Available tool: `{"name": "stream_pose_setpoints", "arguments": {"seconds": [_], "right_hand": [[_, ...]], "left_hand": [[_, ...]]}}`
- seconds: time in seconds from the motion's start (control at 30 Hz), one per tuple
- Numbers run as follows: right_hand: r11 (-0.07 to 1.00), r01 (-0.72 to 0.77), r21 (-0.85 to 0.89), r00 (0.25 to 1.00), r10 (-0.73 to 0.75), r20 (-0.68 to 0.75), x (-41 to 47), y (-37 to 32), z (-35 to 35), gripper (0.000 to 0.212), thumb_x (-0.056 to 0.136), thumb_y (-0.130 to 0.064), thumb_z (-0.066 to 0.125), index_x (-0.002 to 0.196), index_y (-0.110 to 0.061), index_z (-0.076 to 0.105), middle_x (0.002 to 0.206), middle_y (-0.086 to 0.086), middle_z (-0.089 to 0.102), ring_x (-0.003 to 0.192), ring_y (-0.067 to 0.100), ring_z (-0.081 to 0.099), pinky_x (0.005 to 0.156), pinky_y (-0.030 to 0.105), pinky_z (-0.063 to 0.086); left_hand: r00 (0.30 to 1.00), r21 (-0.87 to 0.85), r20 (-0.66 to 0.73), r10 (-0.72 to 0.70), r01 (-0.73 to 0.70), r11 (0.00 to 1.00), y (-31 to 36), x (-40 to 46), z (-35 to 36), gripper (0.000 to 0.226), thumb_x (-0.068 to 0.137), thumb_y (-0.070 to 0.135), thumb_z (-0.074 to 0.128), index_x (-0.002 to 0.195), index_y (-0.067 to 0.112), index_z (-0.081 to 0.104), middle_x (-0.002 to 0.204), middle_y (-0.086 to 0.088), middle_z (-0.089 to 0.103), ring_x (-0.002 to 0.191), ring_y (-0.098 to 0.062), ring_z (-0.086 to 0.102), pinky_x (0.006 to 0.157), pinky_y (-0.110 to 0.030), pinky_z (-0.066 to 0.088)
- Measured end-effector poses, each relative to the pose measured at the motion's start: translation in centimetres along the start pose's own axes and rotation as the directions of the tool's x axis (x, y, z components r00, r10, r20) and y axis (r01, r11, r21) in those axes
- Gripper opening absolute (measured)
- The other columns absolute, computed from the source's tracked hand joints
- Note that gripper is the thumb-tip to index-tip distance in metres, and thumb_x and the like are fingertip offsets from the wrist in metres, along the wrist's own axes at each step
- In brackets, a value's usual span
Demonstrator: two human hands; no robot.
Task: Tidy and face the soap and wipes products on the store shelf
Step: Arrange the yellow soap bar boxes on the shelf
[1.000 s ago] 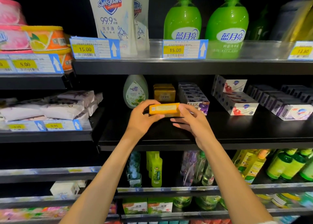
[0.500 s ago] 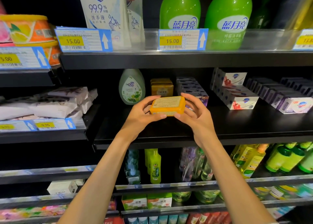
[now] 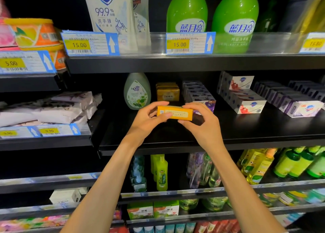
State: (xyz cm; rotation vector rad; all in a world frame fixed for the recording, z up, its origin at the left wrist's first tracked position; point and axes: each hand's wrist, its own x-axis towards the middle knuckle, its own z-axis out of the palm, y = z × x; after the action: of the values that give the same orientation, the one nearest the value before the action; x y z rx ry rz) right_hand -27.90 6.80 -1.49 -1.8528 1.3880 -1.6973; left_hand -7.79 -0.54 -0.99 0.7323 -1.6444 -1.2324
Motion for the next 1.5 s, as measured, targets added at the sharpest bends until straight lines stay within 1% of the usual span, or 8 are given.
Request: {"name": "stream_pose_setpoints", "arguments": {"seconds": [0.2, 0.37, 0.63, 0.97, 1.17, 1.3, 1.4, 1.5], "right_hand": [[0.993, -0.115, 0.013, 0.989, 0.115, -0.087, -1.2, 0.5, -3.2, 0.039, 0.083, -0.024, 0.087, 0.12, -0.025, 0.075, 0.113, -0.011, 0.076, 0.111, 0.005, 0.069, 0.096, 0.02, 0.053], [0.965, -0.263, -0.016, 0.947, 0.255, -0.196, -2.0, 1.9, -6.8, 0.029, 0.082, -0.022, 0.088, 0.104, -0.035, 0.074, 0.098, -0.016, 0.078, 0.096, 0.0, 0.072, 0.09, 0.025, 0.057], [0.877, -0.445, -0.183, 0.88, 0.389, -0.273, -1.1, 4.8, -10.0, 0.035, 0.082, -0.029, 0.089, 0.11, -0.021, 0.07, 0.1, -0.006, 0.075, 0.097, 0.011, 0.07, 0.084, 0.033, 0.057], [0.815, -0.51, -0.275, 0.854, 0.439, -0.279, 0.7, 4.8, -10.4, 0.05, 0.088, -0.034, 0.084, 0.129, -0.014, 0.067, 0.116, 0.004, 0.072, 0.107, 0.019, 0.066, 0.091, 0.034, 0.053], [0.792, -0.413, -0.45, 0.906, 0.31, -0.287, -0.9, 4.0, -10.0, 0.071, 0.09, -0.033, 0.082, 0.151, -0.016, 0.051, 0.142, 0.006, 0.064, 0.132, 0.024, 0.058, 0.11, 0.041, 0.048], [0.786, -0.056, -0.615, 0.994, -0.013, -0.108, -3.0, 3.2, -9.2, 0.059, 0.095, -0.035, 0.075, 0.147, -0.015, 0.056, 0.147, 0.003, 0.057, 0.14, 0.02, 0.047, 0.118, 0.037, 0.038], [0.65, 0.207, -0.731, 0.978, -0.161, 0.134, -3.8, 3.6, -8.2, 0.05, 0.1, -0.048, 0.065, 0.137, -0.015, 0.067, 0.142, 0.003, 0.063, 0.141, 0.022, 0.049, 0.126, 0.05, 0.027], [0.531, 0.307, -0.79, 0.947, -0.253, 0.197, -3.8, 4.0, -7.6, 0.05, 0.099, -0.05, 0.063, 0.132, -0.013, 0.071, 0.138, 0.006, 0.066, 0.143, 0.028, 0.049, 0.129, 0.057, 0.014]], "left_hand": [[0.98, 0.26, 0.17, -0.107, 0.06, 0.964, -0.3, -0.2, 0.2, 0.094, 0.08, 0.031, 0.089, 0.159, 0.031, 0.037, 0.129, 0.007, 0.071, 0.13, -0.005, 0.06, 0.12, -0.036, 0.041], [0.89, 0.715, 0.363, -0.274, -0.078, 0.695, -0.4, -1.8, 0.5, 0.094, 0.074, 0.063, 0.085, 0.155, 0.047, 0.041, 0.165, 0.025, 0.029, 0.155, 0.0, 0.017, 0.129, -0.036, 0.018], [0.875, 0.767, 0.385, -0.293, -0.127, 0.629, -1.8, -1.5, 0.0, 0.083, 0.078, 0.07, 0.077, 0.151, 0.058, 0.038, 0.161, 0.038, 0.022, 0.159, -0.006, 0.008, 0.13, -0.051, 0.015], [0.877, 0.743, 0.394, -0.275, -0.127, 0.658, -2.1, -1.4, -0.2, 0.085, 0.074, 0.071, 0.078, 0.149, 0.059, 0.041, 0.164, 0.032, 0.026, 0.159, -0.008, 0.01, 0.129, -0.053, 0.016], [0.882, 0.712, 0.407, -0.236, -0.145, 0.687, -2.1, -1.4, -0.2, 0.091, 0.065, 0.085, 0.072, 0.147, 0.054, 0.048, 0.162, 0.028, 0.034, 0.157, -0.004, 0.019, 0.13, -0.047, 0.019], [0.934, 0.603, 0.327, -0.144, -0.089, 0.793, -0.6, -1.5, 0.0, 0.067, 0.079, 0.062, 0.077, 0.139, 0.038, 0.064, 0.148, 0.019, 0.056, 0.14, 0.004, 0.045, 0.12, -0.025, 0.032], [0.978, 0.475, 0.187, -0.094, -0.006, 0.88, -0.4, -0.6, -0.1, 0.052, 0.089, 0.043, 0.078, 0.137, 0.025, 0.067, 0.138, 0.011, 0.064, 0.13, 0.001, 0.056, 0.117, -0.026, 0.042], [0.996, 0.465, 0.002, -0.09, 0.078, 0.882, -0.7, 1.3, -0.4, 0.047, 0.093, 0.025, 0.078, 0.139, 0.02, 0.065, 0.133, 0.003, 0.067, 0.126, -0.007, 0.06, 0.114, -0.028, 0.045]]}}
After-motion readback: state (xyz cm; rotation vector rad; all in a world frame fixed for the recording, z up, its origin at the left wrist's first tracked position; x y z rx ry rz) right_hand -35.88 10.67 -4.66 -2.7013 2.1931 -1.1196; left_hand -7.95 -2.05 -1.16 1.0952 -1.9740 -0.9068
